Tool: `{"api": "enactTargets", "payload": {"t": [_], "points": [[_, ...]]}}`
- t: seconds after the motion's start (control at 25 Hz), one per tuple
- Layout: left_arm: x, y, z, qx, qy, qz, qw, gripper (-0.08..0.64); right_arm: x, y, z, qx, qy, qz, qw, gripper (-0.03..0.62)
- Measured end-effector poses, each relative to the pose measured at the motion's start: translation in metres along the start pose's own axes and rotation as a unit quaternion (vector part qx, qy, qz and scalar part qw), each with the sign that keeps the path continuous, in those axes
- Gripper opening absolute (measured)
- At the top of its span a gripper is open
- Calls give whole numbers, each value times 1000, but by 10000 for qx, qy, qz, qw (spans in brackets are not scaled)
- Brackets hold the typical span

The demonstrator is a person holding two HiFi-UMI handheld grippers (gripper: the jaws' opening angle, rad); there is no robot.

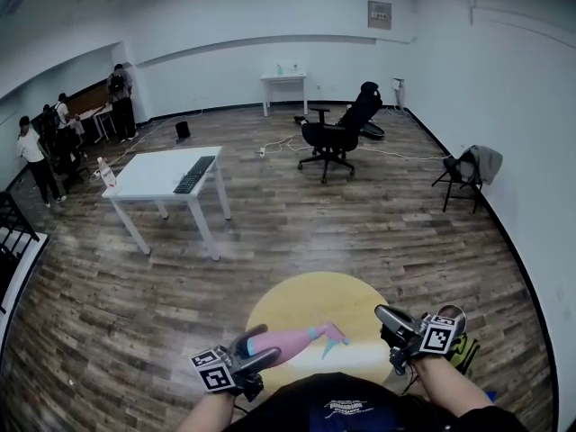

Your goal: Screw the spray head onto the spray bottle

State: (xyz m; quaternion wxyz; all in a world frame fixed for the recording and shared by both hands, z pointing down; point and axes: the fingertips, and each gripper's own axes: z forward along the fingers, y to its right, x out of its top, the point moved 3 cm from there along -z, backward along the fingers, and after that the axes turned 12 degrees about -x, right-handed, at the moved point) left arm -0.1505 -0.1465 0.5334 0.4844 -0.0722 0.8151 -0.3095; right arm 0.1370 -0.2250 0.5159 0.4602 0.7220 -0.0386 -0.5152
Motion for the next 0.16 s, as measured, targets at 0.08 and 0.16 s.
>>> {"api": "enactTargets", "payload": {"t": [0.08, 0.16], "points": [[1, 0, -2, 22, 33, 6, 10000, 495, 0, 0, 1, -9, -17, -79, 10000, 12], [1, 0, -5, 47, 77, 8, 10000, 494, -1, -2, 3, 28, -29, -51, 10000, 12]]}}
